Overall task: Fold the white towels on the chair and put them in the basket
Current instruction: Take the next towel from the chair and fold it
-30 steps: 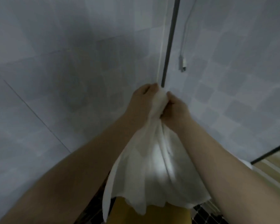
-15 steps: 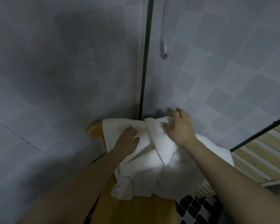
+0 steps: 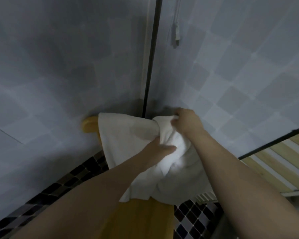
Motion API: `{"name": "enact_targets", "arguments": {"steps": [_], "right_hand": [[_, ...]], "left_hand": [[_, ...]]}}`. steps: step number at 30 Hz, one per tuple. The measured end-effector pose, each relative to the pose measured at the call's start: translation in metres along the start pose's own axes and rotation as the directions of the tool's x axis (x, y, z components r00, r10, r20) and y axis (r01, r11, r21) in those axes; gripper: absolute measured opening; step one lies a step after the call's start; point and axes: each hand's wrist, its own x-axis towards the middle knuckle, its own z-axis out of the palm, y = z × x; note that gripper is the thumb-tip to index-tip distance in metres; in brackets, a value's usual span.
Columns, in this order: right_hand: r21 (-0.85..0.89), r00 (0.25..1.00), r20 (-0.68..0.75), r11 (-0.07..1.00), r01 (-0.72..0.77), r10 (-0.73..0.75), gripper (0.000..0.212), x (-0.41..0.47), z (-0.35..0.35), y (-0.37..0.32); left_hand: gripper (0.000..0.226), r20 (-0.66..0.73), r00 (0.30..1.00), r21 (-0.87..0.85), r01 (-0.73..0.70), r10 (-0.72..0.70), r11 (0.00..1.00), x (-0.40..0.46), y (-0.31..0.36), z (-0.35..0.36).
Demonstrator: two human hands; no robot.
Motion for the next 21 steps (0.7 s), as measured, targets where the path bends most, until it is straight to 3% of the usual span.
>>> {"name": "enact_targets", "arguments": {"steps": [1,2,4,7,9,13,18,21], "right_hand": [[0.002,0.998,-0.057,1.0,0.013,-0.013,0.034,-0.005,-0.004,0.004],[0.0,0.995,-0.099,1.0,0.032,-0.031,0.03,-0.012,-0.007,0.008],[-0.008,0.985,-0.17,1.0,0.028,-0.029,0.028,-0.034,-0.015,0.02],[-0.041,0.973,-0.229,0.999,-0.034,0.024,0.036,-0.06,-0.031,0.035],[-0.073,0.972,-0.215,0.99,-0.118,0.1,0.044,-0.079,-0.049,0.048],[-0.038,0.948,-0.205,0.966,-0.255,0.243,0.04,-0.112,-0.071,0.068],[0.196,0.84,-0.42,0.938,-0.285,0.343,0.033,-0.153,-0.081,0.076],[0.439,0.714,-0.531,0.869,-0.228,0.456,0.032,-0.183,-0.106,0.064]], "left_hand": [[0.065,0.016,1.0,0.027,-0.017,0.017,1.0,-0.001,0.003,0.006],[0.069,0.051,0.999,0.066,-0.006,0.003,0.998,-0.001,0.004,0.013],[0.032,0.082,0.996,0.203,-0.038,0.022,0.978,-0.007,0.011,0.031],[0.014,0.035,0.988,0.232,-0.154,0.15,0.96,-0.019,0.034,0.045],[0.03,0.09,0.971,0.242,-0.238,0.222,0.941,-0.031,0.055,0.054],[0.035,0.21,0.944,0.224,-0.298,0.253,0.928,-0.049,0.079,0.061],[0.055,0.311,0.863,0.015,-0.423,0.398,0.906,-0.078,0.104,0.058],[0.062,0.364,0.779,-0.22,-0.461,0.511,0.86,-0.102,0.122,0.052]]}}
